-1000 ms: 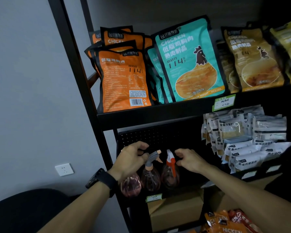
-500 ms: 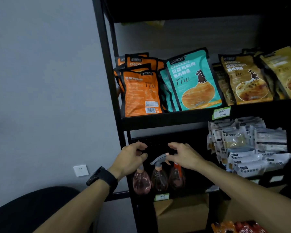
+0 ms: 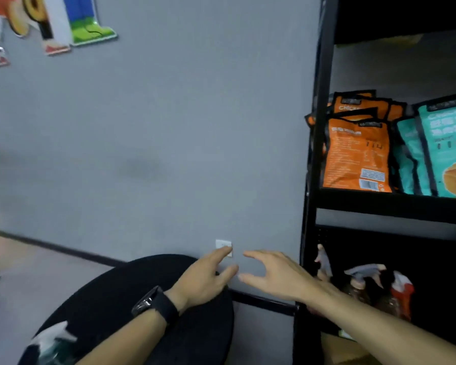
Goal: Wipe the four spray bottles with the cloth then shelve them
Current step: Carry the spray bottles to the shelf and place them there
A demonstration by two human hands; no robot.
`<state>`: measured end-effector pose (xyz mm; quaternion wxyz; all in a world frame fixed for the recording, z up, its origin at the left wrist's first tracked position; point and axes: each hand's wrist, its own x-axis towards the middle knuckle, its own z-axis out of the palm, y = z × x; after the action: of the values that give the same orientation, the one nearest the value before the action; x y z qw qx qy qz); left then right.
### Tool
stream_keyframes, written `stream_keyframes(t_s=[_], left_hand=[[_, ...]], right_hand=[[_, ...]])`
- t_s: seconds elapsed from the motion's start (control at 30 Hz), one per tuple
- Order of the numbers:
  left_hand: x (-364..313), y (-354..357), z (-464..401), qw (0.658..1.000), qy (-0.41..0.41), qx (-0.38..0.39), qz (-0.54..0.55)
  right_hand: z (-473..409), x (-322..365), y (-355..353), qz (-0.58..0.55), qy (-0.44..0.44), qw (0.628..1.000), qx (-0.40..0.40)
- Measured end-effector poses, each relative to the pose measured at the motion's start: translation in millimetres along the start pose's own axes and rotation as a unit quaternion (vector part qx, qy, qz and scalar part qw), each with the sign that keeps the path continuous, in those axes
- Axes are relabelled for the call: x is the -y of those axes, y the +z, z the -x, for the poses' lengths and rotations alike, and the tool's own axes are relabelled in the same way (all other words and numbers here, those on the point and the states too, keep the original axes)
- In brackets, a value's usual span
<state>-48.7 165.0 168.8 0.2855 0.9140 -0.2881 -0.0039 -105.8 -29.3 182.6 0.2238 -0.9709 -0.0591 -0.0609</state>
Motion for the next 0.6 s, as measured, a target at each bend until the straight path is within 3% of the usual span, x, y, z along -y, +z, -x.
stream_keyframes(t_s=[0.2,0.6], left_hand=[[64.3,-46.0,49.4,0.996,-0.071,-0.054,-0.018],[161.3,-99.2,134.0,0.973,-0.199,-0.113,-0.032]], right_hand=[[-42.3,71.7,45.9,-0.008,-0.096,0.994,0.058],[-88.4,176.1,135.3,-0.009,-0.194,0.969,0.151]])
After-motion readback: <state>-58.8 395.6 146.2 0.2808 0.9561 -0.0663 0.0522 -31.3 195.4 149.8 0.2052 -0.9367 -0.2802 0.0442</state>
